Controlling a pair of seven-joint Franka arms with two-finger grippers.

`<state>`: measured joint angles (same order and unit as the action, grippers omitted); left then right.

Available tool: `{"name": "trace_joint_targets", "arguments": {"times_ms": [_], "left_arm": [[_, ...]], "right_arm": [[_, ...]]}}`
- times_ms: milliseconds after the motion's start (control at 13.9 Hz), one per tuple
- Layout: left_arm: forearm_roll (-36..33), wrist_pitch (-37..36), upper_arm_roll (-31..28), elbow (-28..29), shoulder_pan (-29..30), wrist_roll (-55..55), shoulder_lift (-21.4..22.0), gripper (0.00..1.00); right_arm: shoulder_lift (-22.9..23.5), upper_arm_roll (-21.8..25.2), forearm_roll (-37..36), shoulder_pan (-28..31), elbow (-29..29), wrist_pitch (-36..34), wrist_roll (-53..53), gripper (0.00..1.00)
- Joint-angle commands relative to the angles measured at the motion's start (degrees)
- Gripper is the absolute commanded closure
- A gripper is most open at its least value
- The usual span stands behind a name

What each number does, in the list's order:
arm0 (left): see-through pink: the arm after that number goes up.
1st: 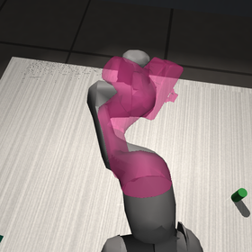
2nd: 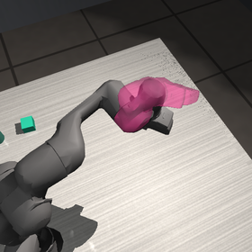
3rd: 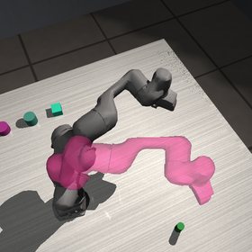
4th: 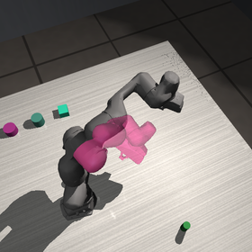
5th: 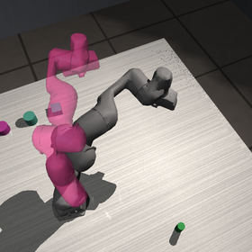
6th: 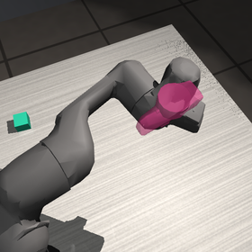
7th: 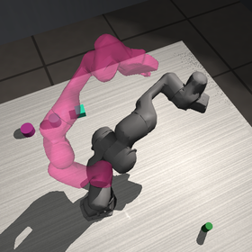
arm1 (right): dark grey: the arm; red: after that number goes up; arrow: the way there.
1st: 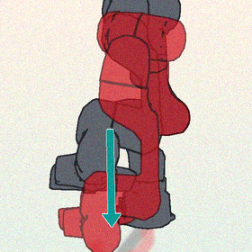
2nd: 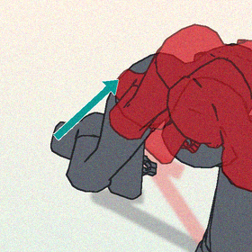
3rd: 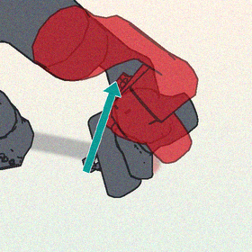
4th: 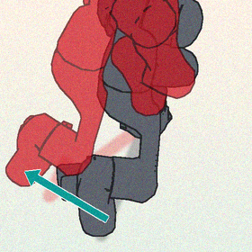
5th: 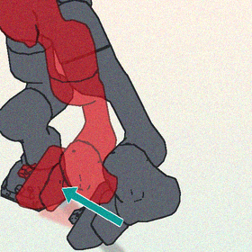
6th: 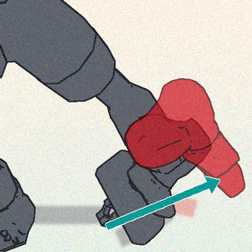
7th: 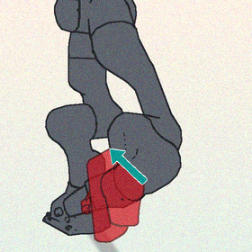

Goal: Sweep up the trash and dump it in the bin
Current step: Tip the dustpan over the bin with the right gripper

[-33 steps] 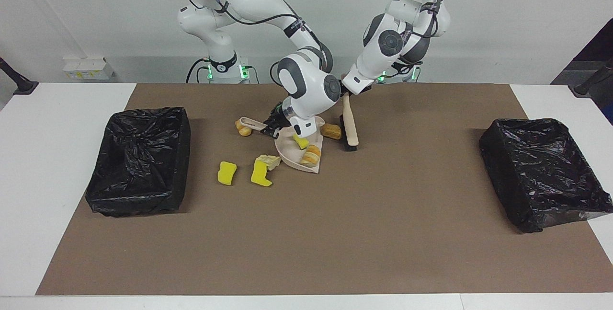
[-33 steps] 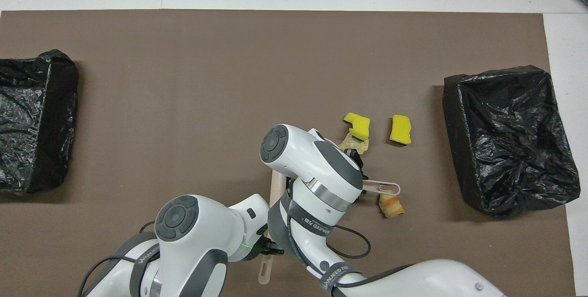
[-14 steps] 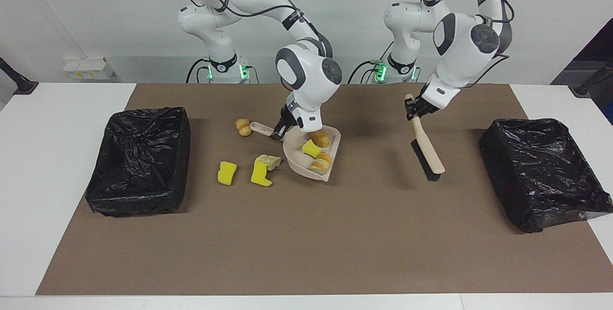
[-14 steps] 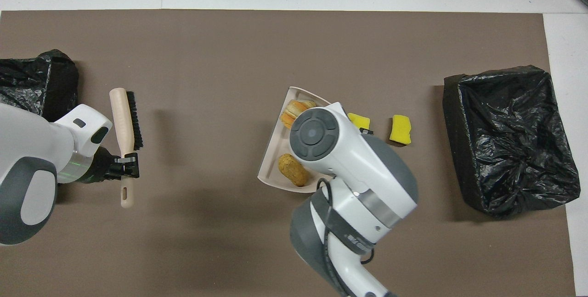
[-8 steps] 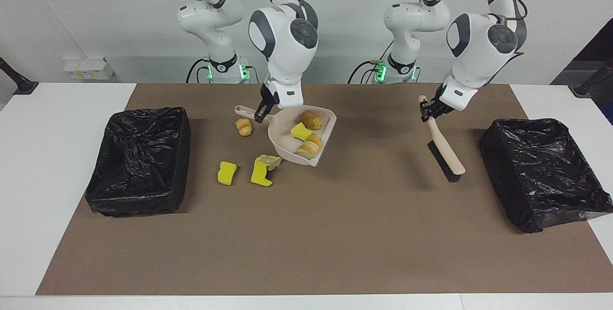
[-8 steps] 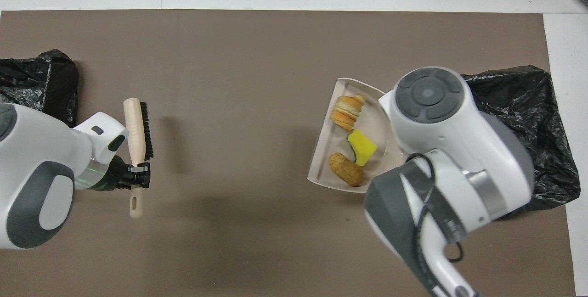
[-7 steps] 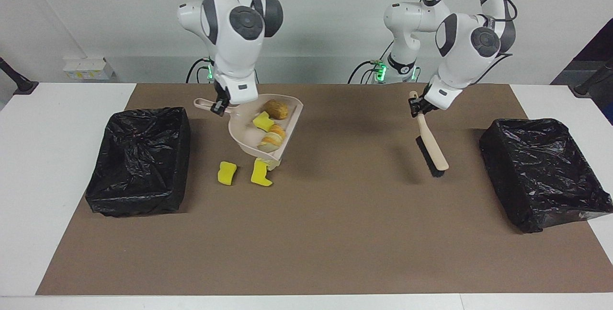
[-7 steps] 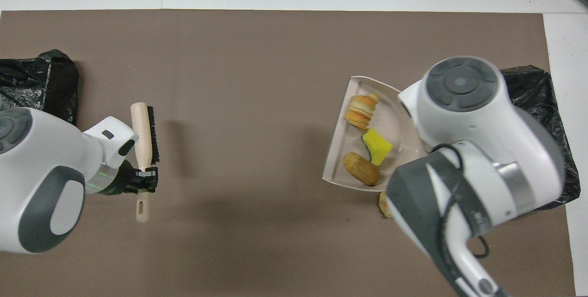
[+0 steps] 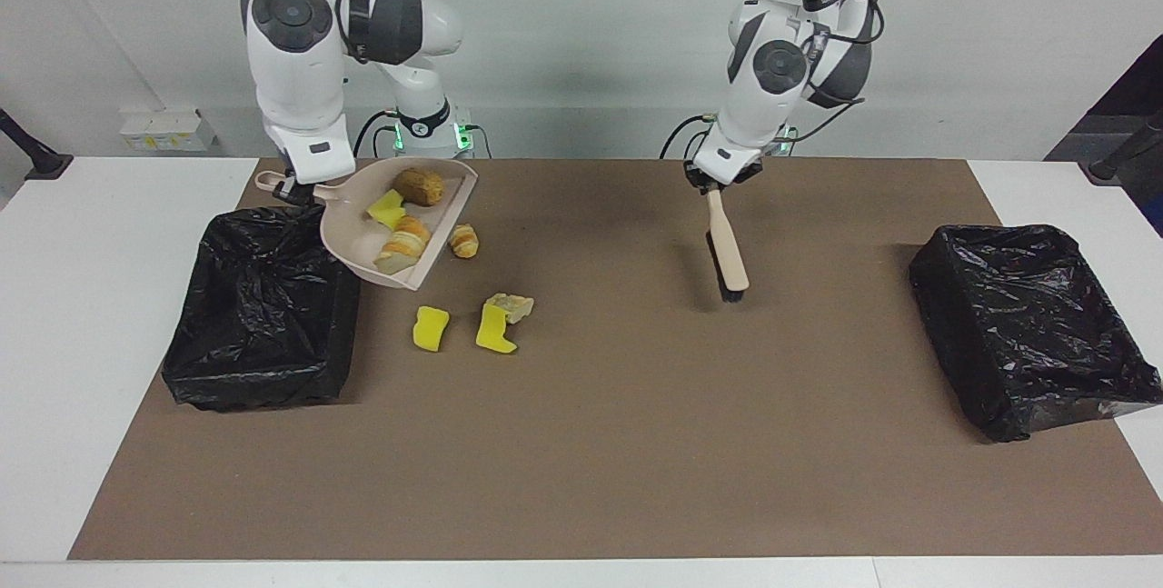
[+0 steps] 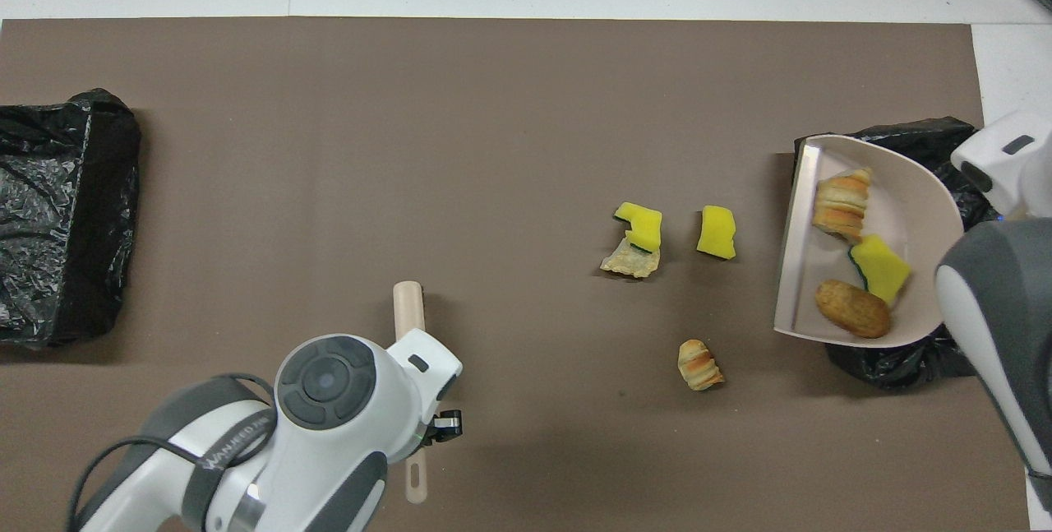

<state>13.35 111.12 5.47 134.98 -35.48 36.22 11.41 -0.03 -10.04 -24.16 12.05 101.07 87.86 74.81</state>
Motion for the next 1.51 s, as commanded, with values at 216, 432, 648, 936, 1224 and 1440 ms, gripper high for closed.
{"name": "trace_joint_targets", "arguments": {"times_ms": [216, 432, 648, 936, 1224, 1440], "left_arm": [[3.8, 15.5, -1.3, 13.2, -10.6, 5.7, 6.0, 1.0], [3.7, 15.9, -1.2, 14.0, -10.8, 6.0, 6.2, 1.0], [3.7, 15.1, -1.3, 14.0, -10.8, 5.8, 6.3, 0.75], [3.5, 13.1, -1.8, 10.9, -7.9, 4.7, 5.4, 0.14], [2.8, 6.6, -1.8, 3.3, 3.3, -5.3, 3.9, 0.07], [-0.7, -0.1, -1.8, -7.0, 11.4, -11.3, -1.5, 0.0]], "right_arm": [[3.4, -1.0, -13.5, 7.3, 1.1, 5.2, 5.4, 1.0], [6.8, -0.9, -21.2, 8.6, 1.1, 8.5, 5.2, 1.0], [7.6, -0.9, -28.4, 9.5, 2.6, 9.4, 3.2, 1.0], [10.9, -1.0, -38.5, 7.1, 6.6, 7.7, -9.6, 1.0], [15.2, -1.0, -47.9, 2.7, 7.4, -0.4, -19.4, 1.0], [15.2, -1.0, -50.5, -0.7, 7.0, -5.2, -20.1, 1.0]]}}
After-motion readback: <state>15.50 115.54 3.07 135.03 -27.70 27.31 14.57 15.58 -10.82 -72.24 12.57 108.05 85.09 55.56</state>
